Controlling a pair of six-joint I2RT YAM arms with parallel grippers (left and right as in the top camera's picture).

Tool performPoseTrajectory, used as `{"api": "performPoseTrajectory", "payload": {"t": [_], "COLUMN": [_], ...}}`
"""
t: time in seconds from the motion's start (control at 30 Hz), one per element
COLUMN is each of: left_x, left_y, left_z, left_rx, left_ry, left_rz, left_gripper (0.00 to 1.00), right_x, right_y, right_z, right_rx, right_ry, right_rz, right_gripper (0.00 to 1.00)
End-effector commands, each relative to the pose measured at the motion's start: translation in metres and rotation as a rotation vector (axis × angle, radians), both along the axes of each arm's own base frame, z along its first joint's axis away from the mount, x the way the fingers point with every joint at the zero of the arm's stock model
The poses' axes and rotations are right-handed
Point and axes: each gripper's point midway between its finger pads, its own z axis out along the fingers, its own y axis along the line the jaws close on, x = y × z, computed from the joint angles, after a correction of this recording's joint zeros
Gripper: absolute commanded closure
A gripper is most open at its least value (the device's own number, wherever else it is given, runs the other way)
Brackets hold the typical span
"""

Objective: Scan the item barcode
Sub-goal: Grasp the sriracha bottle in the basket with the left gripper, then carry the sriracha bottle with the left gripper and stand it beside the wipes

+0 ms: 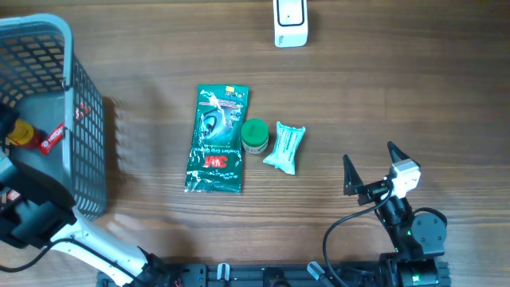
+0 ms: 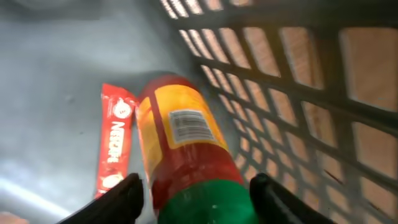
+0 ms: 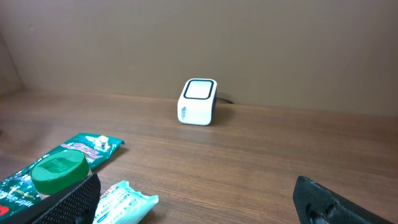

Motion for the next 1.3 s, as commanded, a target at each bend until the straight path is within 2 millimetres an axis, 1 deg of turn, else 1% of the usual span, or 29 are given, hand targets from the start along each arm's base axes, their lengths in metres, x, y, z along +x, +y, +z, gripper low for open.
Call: {"api": "performPoseTrajectory", "payload": {"t": [0.0, 0.03, 0.1, 0.17, 0.2, 0.27, 0.3, 0.4, 0.43, 0.5, 0.53, 0.6, 0.63, 0.7, 0.73, 0.83, 0.87, 0.9, 0.93, 1.0, 1.03, 1.13, 1.17, 1.23, 1.27], "left_x": [-0.011, -0.014, -0.023, -0.027, -0.025, -0.021, -0.019, -0.018, -0.018, -0.022, -0.027, -0.038, -0.041, -0.053, -0.057, -0.069, -0.072, -0.073, -0.074, -0.069, -0.063, -0.04, -0.028, -0.012, -0.007], "left_y": [-0.008, -0.012, -0.02, -0.025, -0.026, -0.032, -0.036, -0.047, -0.054, -0.062, -0.069, -0.091, -0.1, -0.125, -0.135, -0.175, -0.191, -0.203, -0.222, -0.252, -0.274, -0.324, -0.349, -0.389, -0.408], "left_z": [-0.009, -0.01, -0.012, -0.012, -0.01, 0.004, 0.015, 0.058, 0.089, 0.116, 0.135, 0.183, 0.2, 0.235, 0.246, 0.292, 0.306, 0.315, 0.322, 0.324, 0.323, 0.31, 0.299, 0.276, 0.262], "left_rx": [-0.05, -0.064, -0.1, -0.115, -0.116, -0.116, -0.112, -0.064, -0.01, 0.03, 0.058, 0.133, 0.165, 0.211, 0.228, 0.331, 0.361, 0.377, 0.38, 0.348, 0.313, 0.208, 0.152, 0.088, 0.05], "left_ry": [0.058, 0.072, 0.11, 0.125, 0.121, 0.073, 0.04, -0.067, -0.14, -0.198, -0.238, -0.351, -0.394, -0.49, -0.519, -0.642, -0.685, -0.713, -0.744, -0.771, -0.784, -0.78, -0.76, -0.693, -0.652], "left_rz": [-0.008, -0.008, -0.01, -0.026, -0.069, -0.105, -0.111, -0.148, -0.195, -0.206, -0.214, -0.263, -0.298, -0.348, -0.363, -0.45, -0.49, -0.524, -0.575, -0.672, -0.75, -0.929, -1.012, -1.163, -1.224], "left_gripper": [0.54, 0.6, 0.69, 0.71, 0.72, 0.72, 0.72, 0.71, 0.7, 0.69, 0.68, 0.68, 0.68, 0.68, 0.68, 0.68, 0.68, 0.68, 0.68, 0.69, 0.69, 0.69, 0.69, 0.68, 0.68], "right_x": [0.0, 0.0, 0.0, 0.0, 0.0, 0.0, 0.0, 0.0, 0.0, 0.0, 0.0, 0.0, 0.0, 0.0, 0.0, 0.0, 0.0, 0.0, 0.0, 0.0, 0.0, 0.0, 0.0, 0.0, 0.0], "right_y": [-0.002, -0.002, -0.002, -0.002, -0.002, -0.002, -0.002, -0.002, -0.002, -0.002, -0.002, -0.002, -0.002, -0.002, -0.002, -0.002, -0.002, -0.002, -0.002, -0.002, -0.002, -0.002, -0.002, -0.002, -0.002], "right_z": [0.001, 0.001, 0.001, 0.001, 0.001, 0.001, 0.001, 0.001, 0.001, 0.001, 0.001, 0.001, 0.001, 0.001, 0.001, 0.001, 0.001, 0.001, 0.001, 0.001, 0.001, 0.001, 0.001, 0.001, 0.001], "right_rx": [-0.005, -0.005, -0.005, -0.005, -0.005, -0.005, -0.005, -0.005, -0.005, -0.005, -0.005, -0.005, -0.005, -0.005, -0.005, -0.005, -0.005, -0.005, -0.005, -0.005, -0.005, -0.005, -0.005, -0.005, -0.005], "right_ry": [-0.008, -0.008, -0.008, -0.008, -0.008, -0.008, -0.008, -0.008, -0.008, -0.008, -0.008, -0.008, -0.008, -0.008, -0.008, -0.008, -0.008, -0.008, -0.008, -0.008, -0.008, -0.008, -0.008, -0.008, -0.008], "right_rz": [-0.009, -0.009, -0.009, -0.009, -0.009, -0.009, -0.009, -0.009, -0.009, -0.009, -0.009, -0.009, -0.009, -0.009, -0.009, -0.009, -0.009, -0.009, -0.009, -0.009, -0.009, -0.009, -0.009, -0.009, -0.009], "right_gripper": [0.0, 0.0, 0.0, 0.0, 0.0, 0.0, 0.0, 0.0, 0.0, 0.0, 0.0, 0.0, 0.0, 0.0, 0.0, 0.0, 0.0, 0.0, 0.0, 0.0, 0.0, 0.0, 0.0, 0.0, 0.0]}}
